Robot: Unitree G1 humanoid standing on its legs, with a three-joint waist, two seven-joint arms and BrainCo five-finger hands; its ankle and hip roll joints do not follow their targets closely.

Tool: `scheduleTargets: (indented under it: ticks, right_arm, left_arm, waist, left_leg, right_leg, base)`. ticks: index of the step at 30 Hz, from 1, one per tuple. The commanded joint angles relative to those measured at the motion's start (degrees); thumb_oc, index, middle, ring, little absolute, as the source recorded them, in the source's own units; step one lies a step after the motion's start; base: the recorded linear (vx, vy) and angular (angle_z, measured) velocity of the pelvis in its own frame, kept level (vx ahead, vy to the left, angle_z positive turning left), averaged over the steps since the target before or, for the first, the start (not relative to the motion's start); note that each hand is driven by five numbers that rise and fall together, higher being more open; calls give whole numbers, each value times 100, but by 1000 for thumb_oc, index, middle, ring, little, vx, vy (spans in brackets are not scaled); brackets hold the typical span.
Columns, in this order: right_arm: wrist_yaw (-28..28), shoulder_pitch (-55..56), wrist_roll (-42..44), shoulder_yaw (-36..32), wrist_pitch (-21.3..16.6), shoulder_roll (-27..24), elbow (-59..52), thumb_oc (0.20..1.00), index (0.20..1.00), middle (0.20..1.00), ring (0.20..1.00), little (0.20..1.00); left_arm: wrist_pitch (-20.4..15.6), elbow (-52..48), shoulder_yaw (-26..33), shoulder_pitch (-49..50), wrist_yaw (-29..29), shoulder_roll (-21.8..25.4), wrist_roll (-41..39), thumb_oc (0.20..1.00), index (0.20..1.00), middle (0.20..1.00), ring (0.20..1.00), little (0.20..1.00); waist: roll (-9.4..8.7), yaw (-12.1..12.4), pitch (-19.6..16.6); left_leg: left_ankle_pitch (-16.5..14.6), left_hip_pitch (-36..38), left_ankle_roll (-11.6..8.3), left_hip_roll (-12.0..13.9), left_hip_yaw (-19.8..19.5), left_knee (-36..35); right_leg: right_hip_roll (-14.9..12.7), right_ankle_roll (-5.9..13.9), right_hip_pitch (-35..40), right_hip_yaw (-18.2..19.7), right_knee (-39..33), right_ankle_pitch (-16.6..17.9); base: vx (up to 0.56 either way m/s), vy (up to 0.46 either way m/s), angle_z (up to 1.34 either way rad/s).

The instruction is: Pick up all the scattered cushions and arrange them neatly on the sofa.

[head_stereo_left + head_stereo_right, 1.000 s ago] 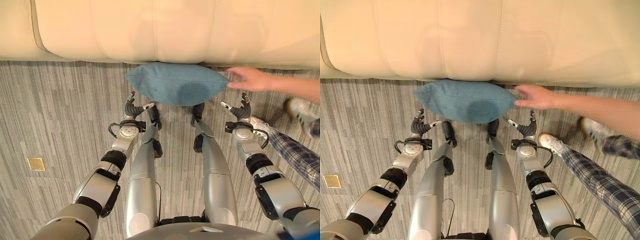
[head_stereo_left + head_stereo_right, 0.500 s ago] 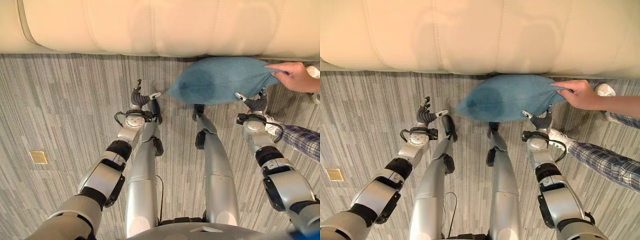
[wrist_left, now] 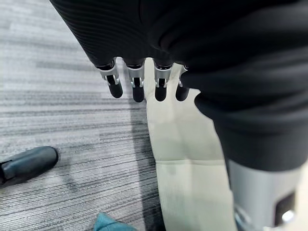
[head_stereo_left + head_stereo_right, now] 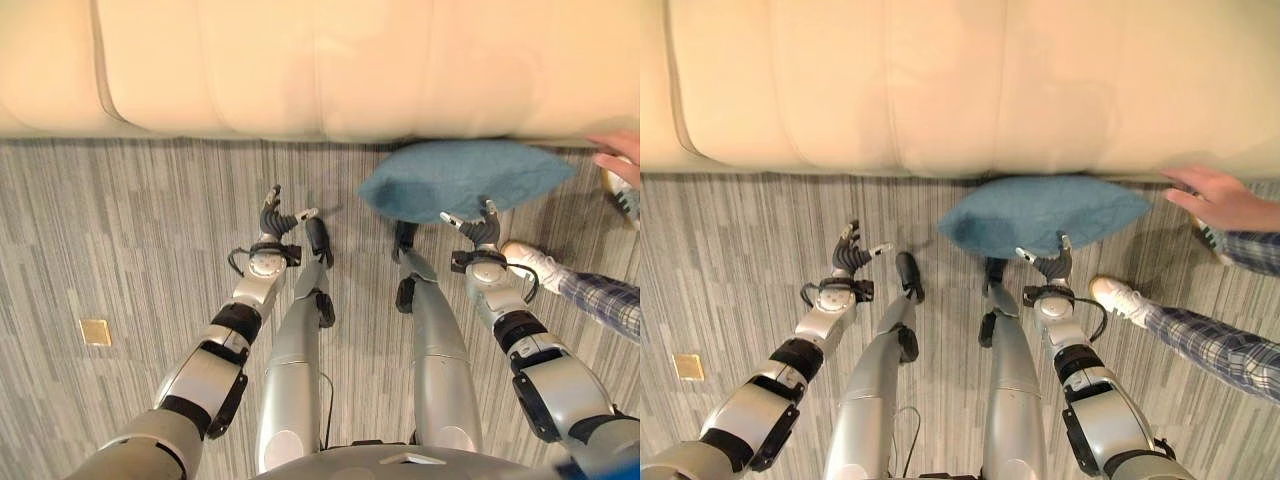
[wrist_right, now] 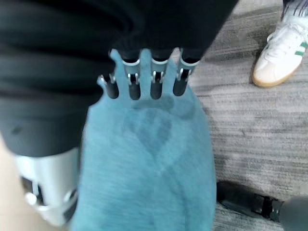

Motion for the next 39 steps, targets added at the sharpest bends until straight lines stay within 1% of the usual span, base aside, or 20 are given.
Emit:
scheduleTargets:
  ticks: [1,2,5,6,7,8,9,12,19,22,23,25,26,27,28,29,33,34,36,39]
  right_arm:
    - [165,581,-259,122,89,56,181,1000,1000,1000,1000,1000]
    - [220,664,-302,133,133,50,229,1000,1000,1000,1000,1000]
    - [393,939,-464,210,250,68,414,1000,1000,1000,1000,1000]
    - [511,1132,-592,257,326,81,530,1000,1000,1000,1000,1000]
    - [510,1133,-592,257,326,80,530,1000,1000,1000,1000,1000]
    - [551,1215,-649,266,347,79,574,1000,1000,1000,1000,1000]
    - [628,1383,-742,258,400,89,685,1000,1000,1000,1000,1000]
    - [755,1734,-943,193,473,85,899,1000,1000,1000,1000,1000]
    - [922,2098,-1162,102,567,47,1248,1000,1000,1000,1000,1000]
    - [972,2218,-1181,40,563,59,1358,1000,1000,1000,1000,1000]
    - [1005,2308,-1200,16,562,61,1444,1000,1000,1000,1000,1000]
    - [1018,2331,-1199,11,555,70,1469,1000,1000,1000,1000,1000]
    - [1030,2359,-1184,17,563,80,1494,1000,1000,1000,1000,1000]
    - [1028,2381,-1189,16,570,70,1525,1000,1000,1000,1000,1000]
    - [1046,2418,-1225,10,563,57,1573,1000,1000,1000,1000,1000]
    - [1047,2419,-1226,10,563,57,1572,1000,1000,1000,1000,1000]
    - [1076,2467,-1280,-36,599,22,1649,1000,1000,1000,1000,1000]
    - [1089,2464,-1300,-48,623,16,1663,1000,1000,1000,1000,1000]
    - [1083,2419,-1355,-17,609,-8,1667,1000,1000,1000,1000,1000]
    - [1111,2418,-1422,11,630,-49,1603,1000,1000,1000,1000,1000]
  left_arm:
    - [48,430,-67,390,-161,-44,224,1000,1000,1000,1000,1000]
    - [69,490,-70,497,-193,-54,247,1000,1000,1000,1000,1000]
    - [132,693,-50,814,-295,-70,381,1000,1000,1000,1000,1000]
    - [173,852,-39,1015,-374,-97,464,1000,1000,1000,1000,1000]
    - [172,852,-39,1016,-374,-97,464,1000,1000,1000,1000,1000]
    - [191,950,-37,1118,-408,-96,531,1000,1000,1000,1000,1000]
    - [229,1079,-31,1300,-470,-106,635,1000,1000,1000,1000,1000]
    - [308,1297,21,1681,-579,-98,916,1000,1000,1000,1000,1000]
    - [394,1553,164,2070,-731,-63,1191,1000,1000,1000,1000,1000]
    - [424,1624,248,2182,-747,-22,1281,1000,1000,1000,1000,1000]
    - [443,1657,310,2254,-751,14,1319,1000,1000,1000,1000,1000]
    - [461,1675,332,2262,-755,31,1336,1000,1000,1000,1000,1000]
    - [459,1693,316,2254,-756,47,1368,1000,1000,1000,1000,1000]
    - [463,1698,307,2255,-763,41,1370,1000,1000,1000,1000,1000]
    - [466,1707,333,2291,-780,9,1369,1000,1000,1000,1000,1000]
    - [466,1707,333,2291,-780,9,1369,1000,1000,1000,1000,1000]
    - [491,1748,374,2400,-833,-74,1409,1000,1000,1000,1000,1000]
    - [488,1800,407,2422,-846,-95,1400,1000,1000,1000,1000,1000]
    - [465,1832,417,2425,-839,-125,1396,1000,1000,1000,1000,1000]
    - [497,1921,508,2528,-856,-107,1451,1000,1000,1000,1000,1000]
  waist:
    - [-66,17,-629]
    - [-94,4,-617]
    - [-142,11,-633]
    - [-183,12,-664]
    - [-183,12,-651]
    - [-206,15,-660]
    - [-239,17,-696]
    - [-276,9,-848]
    - [-308,20,-1063]
    - [-333,29,-1111]
    - [-382,33,-1155]
    - [-405,40,-1166]
    - [-477,38,-1129]
    - [-501,46,-1122]
    - [-520,56,-1154]
    - [-519,56,-1152]
    - [-506,41,-1218]
    - [-477,45,-1224]
    - [-473,86,-1219]
    - [-466,132,-1284]
  left_leg:
    - [-430,255,-364,-25,-553,-53]
    - [-286,383,-323,-63,-509,-89]
    - [-288,1108,-359,-119,-511,-324]
    - [-294,1580,-374,-126,-527,-484]
    - [-292,1600,-375,-126,-527,-493]
    - [-291,1836,-391,-114,-504,-575]
    - [-290,2268,-414,-97,-481,-727]
    - [-316,2928,-436,-55,-462,-914]
    - [-415,3600,-460,-3,-472,-987]
    - [-441,3836,-498,75,-490,-975]
    - [-470,3914,-538,157,-489,-866]
    - [-487,3913,-553,178,-498,-787]
    - [-552,3783,-574,227,-524,-414]
    - [-630,3738,-566,218,-533,-271]
    - [-764,3735,-550,163,-514,-104]
    - [-770,3734,-550,164,-514,-96]
    - [-990,3845,-491,-77,-371,11]
    - [-1040,3915,-451,-197,-407,-107]
    - [-1047,3873,-385,-380,-688,-263]
    - [-973,3997,-250,-473,-820,-610]
  right_leg:
    - [-59,643,488,-39,-485,203]
    - [-87,588,663,-110,-617,355]
    - [-28,599,1429,-181,-932,354]
    - [23,608,1923,-216,-1129,348]
    - [25,608,1942,-217,-1136,350]
    - [50,623,2214,-235,-1252,349]
    - [99,638,2685,-261,-1441,336]
    - [193,655,3389,-258,-1691,268]
    - [402,604,4124,-245,-1877,88]
    - [512,545,4419,-244,-1916,-40]
    - [605,492,4610,-269,-1962,-136]
    - [634,478,4682,-283,-2000,-152]
    - [634,451,4739,-311,-2033,-165]
    - [628,434,4783,-331,-2064,-168]
    - [607,444,4878,-373,-2115,-162]
    - [607,444,4882,-373,-2118,-161]
    - [521,493,5036,-359,-2166,-126]
    - [525,515,4997,-320,-2168,-92]
    - [553,538,4895,-267,-2137,-38]
    - [627,587,4788,-140,-2047,-16]
  base:
    - [-18,-9,-4]
    - [0,0,0]
    - [75,-15,6]
    - [118,-18,9]
    - [124,-14,3]
    - [138,-20,-3]
    - [192,-24,-4]
    - [194,-21,-4]
    - [77,-39,2]
    - [31,-100,13]
    - [-8,-113,4]
    - [-31,-105,9]
    - [-77,-113,16]
    - [-79,-90,26]
    - [-21,-29,29]
    - [-5,-9,27]
    - [5,34,1]
    - [-44,86,-2]
    - [-51,65,-21]
    - [17,85,-44]
